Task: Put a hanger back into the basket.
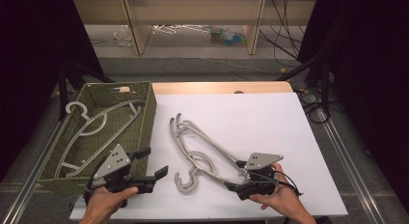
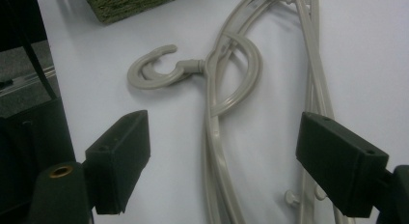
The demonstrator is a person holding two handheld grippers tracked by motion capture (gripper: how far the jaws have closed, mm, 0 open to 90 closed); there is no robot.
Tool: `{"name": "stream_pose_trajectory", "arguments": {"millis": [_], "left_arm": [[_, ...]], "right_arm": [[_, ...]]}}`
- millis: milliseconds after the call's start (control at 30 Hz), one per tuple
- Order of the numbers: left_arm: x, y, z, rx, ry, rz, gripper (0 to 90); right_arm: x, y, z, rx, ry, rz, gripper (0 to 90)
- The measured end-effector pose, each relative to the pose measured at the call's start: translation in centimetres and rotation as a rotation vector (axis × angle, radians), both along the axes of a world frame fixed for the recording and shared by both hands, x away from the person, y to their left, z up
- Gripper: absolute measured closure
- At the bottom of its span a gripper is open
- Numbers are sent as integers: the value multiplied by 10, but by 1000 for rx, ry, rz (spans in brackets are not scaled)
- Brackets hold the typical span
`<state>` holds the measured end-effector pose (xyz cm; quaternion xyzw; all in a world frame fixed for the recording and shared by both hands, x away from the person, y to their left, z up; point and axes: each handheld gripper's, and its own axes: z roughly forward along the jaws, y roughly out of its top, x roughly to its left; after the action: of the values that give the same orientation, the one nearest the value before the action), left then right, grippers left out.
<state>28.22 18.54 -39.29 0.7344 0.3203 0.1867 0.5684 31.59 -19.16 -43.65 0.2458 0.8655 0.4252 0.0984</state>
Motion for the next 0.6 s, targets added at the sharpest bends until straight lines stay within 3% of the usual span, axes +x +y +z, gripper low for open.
{"name": "stream_pose_trajectory", "arguments": {"millis": [67, 167, 267, 300, 467, 600], "left_arm": [[-5, -3, -8, -17, 1, 0, 159], [-10, -4, -16, -8, -3, -10, 160], [-14, -7, -20, -19, 11, 11, 160], [-14, -7, -21, -6, -10, -9, 160], [-20, -9, -23, -23, -17, -10, 160], [-22, -11, -27, 1, -40, -27, 160]], "right_arm": [[-1, 1, 0, -3, -2, -1, 208], [1, 1, -1, -8, 4, -2, 207], [1, 2, -2, -10, 5, 5, 207], [1, 2, -2, -14, 3, 6, 207], [1, 6, -3, -29, 8, 10, 208], [5, 12, -8, -55, 13, 16, 211]]}}
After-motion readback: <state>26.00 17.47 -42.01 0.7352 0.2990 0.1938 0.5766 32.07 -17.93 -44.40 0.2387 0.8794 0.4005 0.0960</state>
